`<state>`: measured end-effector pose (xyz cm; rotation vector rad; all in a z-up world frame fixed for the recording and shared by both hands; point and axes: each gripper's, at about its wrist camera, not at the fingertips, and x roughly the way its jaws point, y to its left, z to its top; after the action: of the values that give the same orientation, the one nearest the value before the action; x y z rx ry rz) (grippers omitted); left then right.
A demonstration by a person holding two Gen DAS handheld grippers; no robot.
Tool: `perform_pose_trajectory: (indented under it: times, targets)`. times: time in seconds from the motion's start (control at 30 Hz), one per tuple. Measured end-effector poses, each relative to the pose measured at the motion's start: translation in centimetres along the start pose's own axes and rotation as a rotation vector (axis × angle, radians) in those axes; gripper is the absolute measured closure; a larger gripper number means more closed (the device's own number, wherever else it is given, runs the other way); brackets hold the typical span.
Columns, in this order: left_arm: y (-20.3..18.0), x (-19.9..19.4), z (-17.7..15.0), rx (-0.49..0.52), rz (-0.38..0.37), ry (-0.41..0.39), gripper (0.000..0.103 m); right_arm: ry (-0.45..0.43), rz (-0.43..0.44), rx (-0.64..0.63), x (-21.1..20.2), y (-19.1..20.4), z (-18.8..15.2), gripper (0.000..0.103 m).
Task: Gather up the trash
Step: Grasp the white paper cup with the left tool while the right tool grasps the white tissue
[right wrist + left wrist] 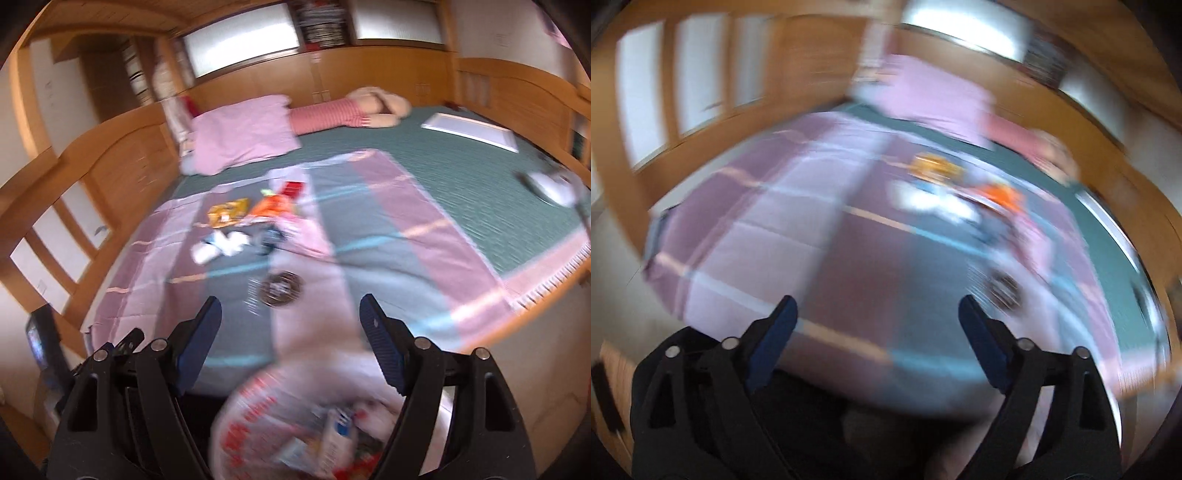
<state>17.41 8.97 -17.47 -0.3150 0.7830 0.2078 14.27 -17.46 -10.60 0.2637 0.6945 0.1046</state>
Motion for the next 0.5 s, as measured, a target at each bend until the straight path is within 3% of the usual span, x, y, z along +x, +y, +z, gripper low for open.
perform_pose_trajectory:
  times: [0.13,0.27,0.37,0.5]
  targets:
    - [5.3,5.3,3.1,-0.265,0.129,0.03,0.011,0.084,0.118,0.057,8.1,4.2,2.4,0.027]
    - [9.0,8.2,1.9,-0.517,0.111,0.122,0.011,0.212,0.182,0.11,19.5,8.7,3.2,0.027]
    - [9.3,7.7,1.9,-0.526,0.095,0.06,0.009,0.315,0.197,0.222,27.8,10.1,3.0,0.027]
    - [9.1,6.8,1.8,-0.537,0.119,-0.012,0.007,0.358,0.197,0.381,35.6,10.2,3.1,0.027]
